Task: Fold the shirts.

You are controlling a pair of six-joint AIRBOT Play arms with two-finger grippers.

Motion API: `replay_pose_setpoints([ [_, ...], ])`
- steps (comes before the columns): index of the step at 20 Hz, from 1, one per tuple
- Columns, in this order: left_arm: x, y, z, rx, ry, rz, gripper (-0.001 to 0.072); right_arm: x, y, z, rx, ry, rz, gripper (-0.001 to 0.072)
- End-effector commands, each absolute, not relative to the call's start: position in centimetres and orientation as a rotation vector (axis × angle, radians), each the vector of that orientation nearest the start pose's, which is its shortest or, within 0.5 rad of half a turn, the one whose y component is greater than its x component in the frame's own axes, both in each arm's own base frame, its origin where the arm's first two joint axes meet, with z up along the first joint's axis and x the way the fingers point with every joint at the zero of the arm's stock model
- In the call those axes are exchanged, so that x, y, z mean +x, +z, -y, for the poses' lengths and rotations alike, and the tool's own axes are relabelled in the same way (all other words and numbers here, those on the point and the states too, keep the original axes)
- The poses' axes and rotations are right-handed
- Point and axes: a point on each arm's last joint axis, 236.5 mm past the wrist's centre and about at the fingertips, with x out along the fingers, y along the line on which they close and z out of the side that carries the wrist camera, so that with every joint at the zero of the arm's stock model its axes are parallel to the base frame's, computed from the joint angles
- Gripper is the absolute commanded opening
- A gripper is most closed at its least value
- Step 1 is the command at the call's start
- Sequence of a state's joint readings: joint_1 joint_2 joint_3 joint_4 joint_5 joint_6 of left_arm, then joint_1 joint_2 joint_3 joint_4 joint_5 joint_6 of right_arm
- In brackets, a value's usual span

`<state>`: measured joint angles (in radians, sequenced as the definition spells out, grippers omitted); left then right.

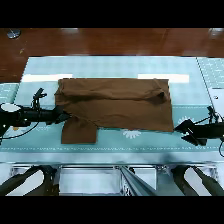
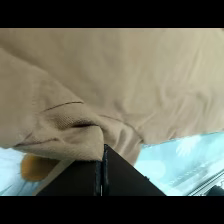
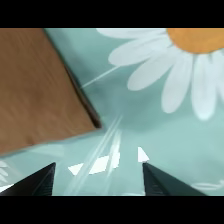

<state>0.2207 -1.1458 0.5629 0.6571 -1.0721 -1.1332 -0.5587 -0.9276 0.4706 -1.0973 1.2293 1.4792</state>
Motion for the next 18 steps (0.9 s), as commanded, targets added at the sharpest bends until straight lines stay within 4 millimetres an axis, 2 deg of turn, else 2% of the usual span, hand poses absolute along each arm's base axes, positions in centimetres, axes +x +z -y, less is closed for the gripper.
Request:
replay_pose_setpoints([
  [1, 29.2, -5.2, 10.6, -0.79, -0.387, -1.285, 0.0021, 22.0, -8.2, 0.2, 0.896, -0.131, -1.366, 0.0621],
  [2, 29.2, -5.2, 10.6, -0.79, -0.387, -1.285, 0.0021, 22.3, -8.5, 0.0, 0.879, -0.126, -1.365, 0.062],
  [5, 29.3, -5.2, 10.5, -0.789, -0.383, -1.281, 0.0021, 22.7, -10.1, -2.2, 0.879, -0.076, -1.435, 0.062],
  [9, 29.4, -5.3, 10.4, -0.788, -0.379, -1.277, 0.0021, 26.2, -10.7, -4.7, 0.887, -0.007, -1.433, 0.0611],
  [10, 29.4, -5.3, 10.4, -0.788, -0.379, -1.278, 0.0022, 26.7, -10.7, -5.2, 0.868, 0.01, -1.445, 0.0564],
  [11, 29.4, -5.3, 10.4, -0.788, -0.379, -1.277, 0.0021, 27.1, -10.8, -5.7, 0.859, 0.022, -1.46, 0.0399],
  [12, 29.4, -5.3, 10.4, -0.788, -0.379, -1.277, 0.0021, 27.5, -10.8, -6.1, 0.846, 0.036, -1.466, 0.0159],
  [13, 29.4, -5.3, 10.4, -0.788, -0.379, -1.277, 0.0021, 27.9, -10.7, -6.3, 0.833, 0.043, -1.462, 0.0018],
  [16, 29.5, -4.7, 10.2, -0.795, -0.391, -1.277, 0.0021, 27.7, -9.7, -6.1, 0.8, 0.071, -1.483, 0.0019],
  [18, 30.0, -2.9, 9.3, -0.813, -0.408, -1.255, 0.0022, 27.9, -8.2, -5.3, 0.772, 0.077, -1.455, 0.0018],
])
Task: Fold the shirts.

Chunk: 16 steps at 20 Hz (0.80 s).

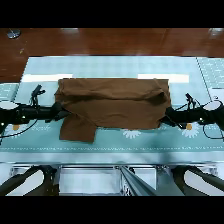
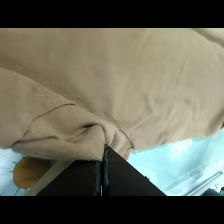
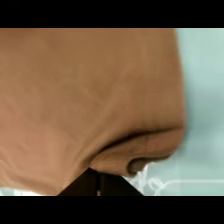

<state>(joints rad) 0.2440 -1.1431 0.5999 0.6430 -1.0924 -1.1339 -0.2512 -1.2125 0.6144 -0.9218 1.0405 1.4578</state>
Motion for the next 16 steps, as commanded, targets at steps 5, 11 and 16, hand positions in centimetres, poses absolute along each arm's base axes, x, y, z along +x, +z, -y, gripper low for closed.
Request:
replay_pose_setpoints([
  [5, 32.4, 2.0, 6.2, -0.851, -0.404, -1.176, 0.0021, 32.1, -1.5, -4.1, 0.713, 0.118, -1.246, 0.0018],
  [11, 41.9, 3.8, 6.2, -0.756, -0.378, -1.051, 0.0021, 41.3, 1.2, -3.2, 0.699, 0.149, -1.109, 0.0019],
  [16, 50.4, 1.4, 7.8, -0.799, -0.387, -1.087, 0.0021, 48.3, -0.4, -4.1, 0.729, 0.177, -1.127, 0.0019],
])
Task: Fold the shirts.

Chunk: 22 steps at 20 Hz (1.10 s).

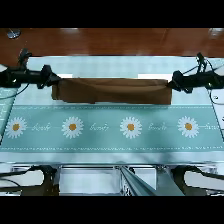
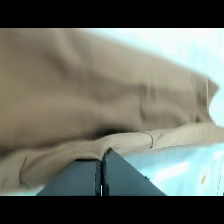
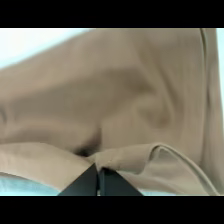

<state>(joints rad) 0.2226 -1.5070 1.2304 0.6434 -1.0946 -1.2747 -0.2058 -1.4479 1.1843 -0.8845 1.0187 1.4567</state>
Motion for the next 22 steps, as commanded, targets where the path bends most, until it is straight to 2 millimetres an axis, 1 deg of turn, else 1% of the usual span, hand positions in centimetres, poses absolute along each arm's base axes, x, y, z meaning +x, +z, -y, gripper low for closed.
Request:
replay_pose_setpoints([
  [1, 51.5, 0.9, 8.0, -0.79, -0.399, -1.093, 0.002, 49.0, -0.9, -4.0, 0.732, 0.178, -1.134, 0.0019],
  [3, 53.3, 0.3, 8.2, -0.817, -0.379, -1.089, 0.002, 50.0, -1.9, -3.8, 0.755, 0.163, -1.147, 0.0019],
  [5, 54.3, -0.5, 8.2, -0.837, -0.362, -1.09, 0.0021, 50.6, -2.9, -3.6, 0.764, 0.155, -1.16, 0.0021],
  [6, 54.2, -1.0, 8.5, -0.837, -0.371, -1.108, 0.0201, 50.6, -3.3, -3.8, 0.769, 0.158, -1.17, 0.0191],
  [7, 53.5, -1.4, 9.0, -0.837, -0.391, -1.145, 0.0684, 50.5, -3.5, -4.0, 0.765, 0.178, -1.177, 0.061],
  [8, 53.1, -1.4, 8.7, -0.803, -0.409, -1.159, 0.0706, 50.2, -3.3, -3.5, 0.737, 0.19, -1.183, 0.0624],
  [9, 52.8, -1.3, 7.5, -0.767, -0.394, -1.175, 0.0705, 49.7, -3.1, -2.3, 0.717, 0.177, -1.201, 0.0624],
  [11, 52.0, -1.2, 3.1, -0.774, -0.246, -1.238, 0.0701, 47.7, -3.3, 1.6, 0.671, 0.103, -1.25, 0.0624],
  [12, 51.5, -1.0, 1.0, -0.77, -0.189, -1.253, 0.0701, 46.3, -4.0, 3.8, 0.668, 0.035, -1.295, 0.0624],
  [13, 51.3, -0.4, -0.5, -0.758, -0.169, -1.238, 0.0701, 45.2, -4.8, 5.3, 0.675, -0.013, -1.333, 0.0624],
  [14, 51.1, 0.3, -1.3, -0.736, -0.172, -1.221, 0.0701, 44.3, -5.7, 5.8, 0.69, -0.031, -1.358, 0.0624],
  [15, 51.1, 0.8, -1.7, -0.72, -0.178, -1.205, 0.0701, 43.6, -6.6, 5.6, 0.708, -0.034, -1.386, 0.0624],
  [17, 51.1, 1.6, -1.6, -0.706, -0.187, -1.189, 0.0701, 43.1, -8.2, 4.1, 0.757, -0.003, -1.429, 0.0624],
  [19, 51.2, 1.6, -0.8, -0.696, -0.199, -1.191, 0.0701, 43.9, -8.9, 1.9, 0.802, 0.063, -1.432, 0.0624],
  [22, 51.7, 1.7, 0.8, -0.675, -0.221, -1.183, 0.0701, 45.5, -9.0, -1.6, 0.887, 0.163, -1.398, 0.0624],
])
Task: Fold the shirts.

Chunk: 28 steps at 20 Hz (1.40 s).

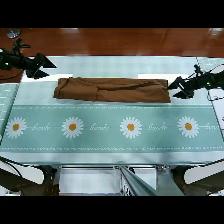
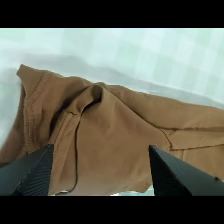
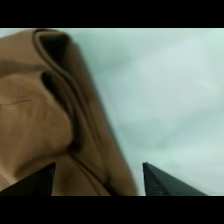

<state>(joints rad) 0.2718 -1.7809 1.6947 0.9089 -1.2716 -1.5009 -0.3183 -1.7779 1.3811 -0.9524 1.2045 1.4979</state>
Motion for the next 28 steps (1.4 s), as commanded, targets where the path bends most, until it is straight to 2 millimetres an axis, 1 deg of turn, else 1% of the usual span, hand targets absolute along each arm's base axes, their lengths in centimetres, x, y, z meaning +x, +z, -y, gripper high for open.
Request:
replay_pose_setpoints([
  [1, 52.0, 1.7, 1.4, -0.667, -0.226, -1.175, 0.0701, 45.8, -9.1, -2.6, 0.905, 0.188, -1.398, 0.0624],
  [3, 52.8, 1.9, 3.0, -0.653, -0.241, -1.152, 0.0701, 45.8, -9.3, -4.3, 0.92, 0.217, -1.412, 0.0622],
  [4, 52.9, 2.0, 3.9, -0.644, -0.255, -1.147, 0.0701, 45.8, -9.2, -5.0, 0.914, 0.23, -1.417, 0.0611],
  [5, 53.0, 2.0, 4.8, -0.634, -0.268, -1.148, 0.0701, 45.7, -9.0, -5.4, 0.901, 0.246, -1.424, 0.0553],
  [7, 52.8, 2.0, 6.3, -0.618, -0.292, -1.158, 0.07, 45.5, -8.3, -6.0, 0.911, 0.272, -1.432, 0.0097],
  [8, 52.7, 2.0, 6.9, -0.613, -0.302, -1.161, 0.0697, 45.5, -7.7, -6.0, 0.899, 0.281, -1.424, 0.0019],
  [9, 52.7, 2.1, 7.3, -0.611, -0.312, -1.165, 0.0664, 45.5, -6.7, -5.8, 0.87, 0.286, -1.405, 0.0018],
  [10, 52.5, 2.3, 7.8, -0.62, -0.326, -1.171, 0.0471, 45.5, -5.6, -5.4, 0.833, 0.281, -1.384, 0.0018],
  [11, 52.1, 2.5, 8.3, -0.628, -0.351, -1.181, 0.0164, 45.2, -4.4, -4.8, 0.786, 0.275, -1.367, 0.0017],
  [12, 51.7, 3.0, 8.9, -0.61, -0.406, -1.181, 0.002, 44.7, -3.1, -4.3, 0.727, 0.268, -1.357, 0.0015],
  [14, 50.7, 3.7, 9.9, -0.594, -0.477, -1.194, 0.002, 42.8, -0.5, -3.4, 0.628, 0.249, -1.332, 0.0015],
  [15, 50.4, 4.0, 10.2, -0.577, -0.493, -1.197, 0.002, 41.6, 0.5, -3.1, 0.591, 0.235, -1.315, 0.0015],
  [17, 49.8, 5.3, 11.2, -0.526, -0.538, -1.176, 0.002, 38.6, 2.6, -2.9, 0.534, 0.207, -1.258, 0.0015],
  [19, 49.0, 6.9, 13.4, -0.461, -0.598, -1.147, 0.002, 35.6, 4.5, -3.4, 0.514, 0.199, -1.19, 0.0015],
  [21, 48.1, 8.0, 16.8, -0.406, -0.659, -1.125, 0.002, 32.5, 6.6, -4.1, 0.509, 0.192, -1.119, 0.0015],
  [23, 46.6, 7.8, 21.1, -0.351, -0.728, -1.142, 0.0019, 30.1, 8.9, -4.7, 0.515, 0.183, -1.045, 0.0015],
  [25, 44.8, 6.4, 25.0, -0.25, -0.763, -1.167, 0.0019, 28.4, 11.6, -5.3, 0.525, 0.182, -0.974, 0.0016],
  [26, 43.9, 5.4, 27.0, -0.197, -0.768, -1.177, 0.0019, 27.6, 12.6, -5.6, 0.531, 0.181, -0.95, 0.0017],
  [28, 42.4, 4.0, 31.2, -0.133, -0.774, -1.171, 0.0019, 26.1, 13.9, -6.3, 0.552, 0.187, -0.928, 0.0018],
])
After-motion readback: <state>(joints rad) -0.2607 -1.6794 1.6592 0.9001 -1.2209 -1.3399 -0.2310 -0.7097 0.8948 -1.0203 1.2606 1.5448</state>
